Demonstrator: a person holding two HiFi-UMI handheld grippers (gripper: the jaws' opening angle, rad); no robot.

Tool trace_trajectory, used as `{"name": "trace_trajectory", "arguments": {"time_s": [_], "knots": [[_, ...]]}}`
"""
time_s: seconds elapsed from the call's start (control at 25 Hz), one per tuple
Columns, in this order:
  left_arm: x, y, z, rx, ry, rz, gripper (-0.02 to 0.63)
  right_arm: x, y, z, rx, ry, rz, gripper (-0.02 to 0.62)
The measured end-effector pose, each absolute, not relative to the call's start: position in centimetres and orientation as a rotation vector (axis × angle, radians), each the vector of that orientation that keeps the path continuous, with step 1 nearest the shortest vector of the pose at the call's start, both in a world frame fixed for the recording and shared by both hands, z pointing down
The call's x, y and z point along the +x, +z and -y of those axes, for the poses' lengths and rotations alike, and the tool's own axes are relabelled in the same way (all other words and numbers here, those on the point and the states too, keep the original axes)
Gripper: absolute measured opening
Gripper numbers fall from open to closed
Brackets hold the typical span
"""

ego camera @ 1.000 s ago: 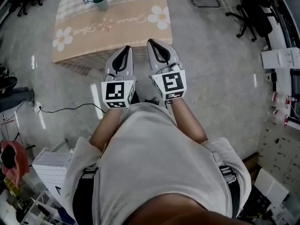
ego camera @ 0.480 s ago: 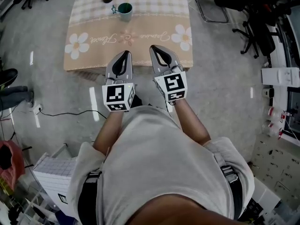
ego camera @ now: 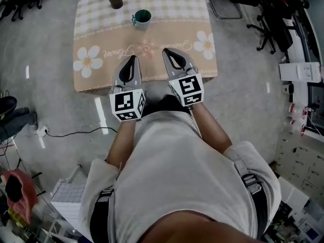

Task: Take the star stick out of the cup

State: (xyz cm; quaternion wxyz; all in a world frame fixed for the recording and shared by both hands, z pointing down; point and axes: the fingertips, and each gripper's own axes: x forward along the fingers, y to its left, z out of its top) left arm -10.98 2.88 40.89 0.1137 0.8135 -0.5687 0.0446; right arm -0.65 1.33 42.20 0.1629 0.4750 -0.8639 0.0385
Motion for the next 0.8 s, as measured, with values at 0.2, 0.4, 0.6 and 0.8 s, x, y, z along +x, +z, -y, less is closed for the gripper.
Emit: {"name": "trace_trajectory", "arguments": {"time_s": [0.2,0.4,0.6,0.8], "knots": [[-11.7,42.2,-0.9,2.352,0.126,1.651,0.003,-0.8,42.9,1.8,1.337,0.137,2.443,0.0],[-13.0,41.7,2.1,2.348,0.111,1.692,0.003,-1.0,42.9,7.1,1.317,0.14,2.466,0.0],[-14.9,40.9,6.0,2.287,0.112,1.793,0.003,-1.4,42.9,12.7,1.286,0.201,2.494,0.0],[-15.1,42.5,8.7,2.203,0.153,1.843,0.003,-1.9,44.4,17.2,1.206,0.228,2.509,0.0]]}}
